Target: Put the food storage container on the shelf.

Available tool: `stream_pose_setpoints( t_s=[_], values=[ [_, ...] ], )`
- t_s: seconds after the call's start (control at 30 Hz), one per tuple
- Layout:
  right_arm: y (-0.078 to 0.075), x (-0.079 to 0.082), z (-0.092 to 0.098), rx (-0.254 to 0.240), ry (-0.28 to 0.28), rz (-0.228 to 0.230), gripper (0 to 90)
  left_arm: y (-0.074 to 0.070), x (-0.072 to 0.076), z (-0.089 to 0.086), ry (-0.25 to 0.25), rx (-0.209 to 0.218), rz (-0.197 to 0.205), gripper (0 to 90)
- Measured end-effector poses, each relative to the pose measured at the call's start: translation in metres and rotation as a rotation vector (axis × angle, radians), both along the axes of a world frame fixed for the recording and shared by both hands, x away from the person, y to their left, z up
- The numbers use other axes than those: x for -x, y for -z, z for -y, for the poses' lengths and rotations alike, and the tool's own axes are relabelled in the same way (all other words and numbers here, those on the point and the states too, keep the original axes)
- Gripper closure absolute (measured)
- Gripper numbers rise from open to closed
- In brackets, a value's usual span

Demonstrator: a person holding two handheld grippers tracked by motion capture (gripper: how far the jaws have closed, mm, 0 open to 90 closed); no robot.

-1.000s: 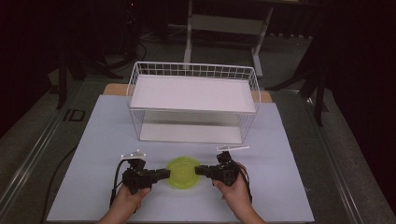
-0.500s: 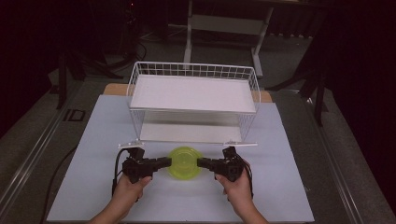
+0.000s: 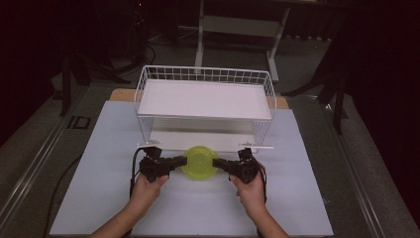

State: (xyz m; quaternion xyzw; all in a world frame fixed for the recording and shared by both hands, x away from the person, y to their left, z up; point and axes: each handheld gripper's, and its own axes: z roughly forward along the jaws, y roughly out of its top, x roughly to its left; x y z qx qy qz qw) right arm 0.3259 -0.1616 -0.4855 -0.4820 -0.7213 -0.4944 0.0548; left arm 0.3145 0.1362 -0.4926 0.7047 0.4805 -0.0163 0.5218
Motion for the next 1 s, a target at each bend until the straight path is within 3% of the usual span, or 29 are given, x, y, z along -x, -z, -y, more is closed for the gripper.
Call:
stream_pose_setpoints(
  t_s=[0.2, 0.53, 0.8, 1.0],
  values=[
    [0.001, -0.018, -0.002, 0.020, 0.057, 0.015, 81.3, -0.001, -0.017, 0.006, -0.033, -0.009, 0.017, 82.0],
    [-0.001, -0.034, -0.006, 0.039, 0.121, 0.037, 80.9, -0.004, -0.036, 0.011, -0.069, -0.047, 0.054, 81.6],
    [0.008, -0.043, -0.012, 0.063, 0.150, 0.028, 80.7, 0.007, -0.048, 0.010, -0.078, -0.051, 0.023, 81.4],
    [0.008, -0.048, -0.011, 0.052, 0.163, 0.031, 80.6, 0.006, -0.055, 0.011, -0.081, -0.037, 0.025, 81.1]
  ],
)
